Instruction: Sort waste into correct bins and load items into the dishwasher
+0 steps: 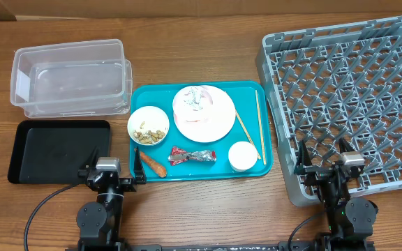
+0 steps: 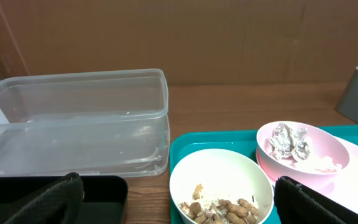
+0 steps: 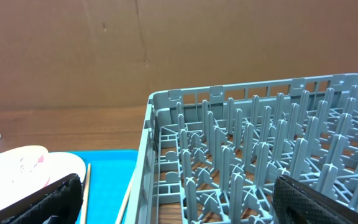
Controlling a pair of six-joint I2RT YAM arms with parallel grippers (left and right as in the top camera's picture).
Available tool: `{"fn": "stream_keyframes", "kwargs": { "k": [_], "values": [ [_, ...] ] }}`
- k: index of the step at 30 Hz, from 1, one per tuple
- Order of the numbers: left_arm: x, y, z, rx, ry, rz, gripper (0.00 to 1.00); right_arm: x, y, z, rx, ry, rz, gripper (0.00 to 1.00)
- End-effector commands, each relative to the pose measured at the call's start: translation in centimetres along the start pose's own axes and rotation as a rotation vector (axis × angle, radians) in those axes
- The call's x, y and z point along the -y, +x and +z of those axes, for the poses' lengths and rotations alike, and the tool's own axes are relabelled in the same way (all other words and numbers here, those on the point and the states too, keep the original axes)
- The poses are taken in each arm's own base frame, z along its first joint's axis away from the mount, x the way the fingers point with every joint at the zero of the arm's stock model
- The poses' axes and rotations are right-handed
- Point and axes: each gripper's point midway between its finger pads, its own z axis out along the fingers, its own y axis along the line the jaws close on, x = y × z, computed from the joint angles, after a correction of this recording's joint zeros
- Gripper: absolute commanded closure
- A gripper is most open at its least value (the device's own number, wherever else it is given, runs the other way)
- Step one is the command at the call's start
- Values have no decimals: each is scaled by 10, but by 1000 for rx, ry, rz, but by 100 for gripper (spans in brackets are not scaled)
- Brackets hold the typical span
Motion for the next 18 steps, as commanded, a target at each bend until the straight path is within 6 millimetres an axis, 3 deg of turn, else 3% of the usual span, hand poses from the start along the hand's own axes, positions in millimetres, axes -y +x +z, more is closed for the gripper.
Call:
{"fn": "stream_keyframes", "kwargs": {
  "k": [1,18],
  "values": [
    [3,0,0,7,17,15,0,1,1,0,7,4,-5,0],
    [4,-1,0,8,21,15,0,1,1,0,7,4,-5,0]
  ]
}}
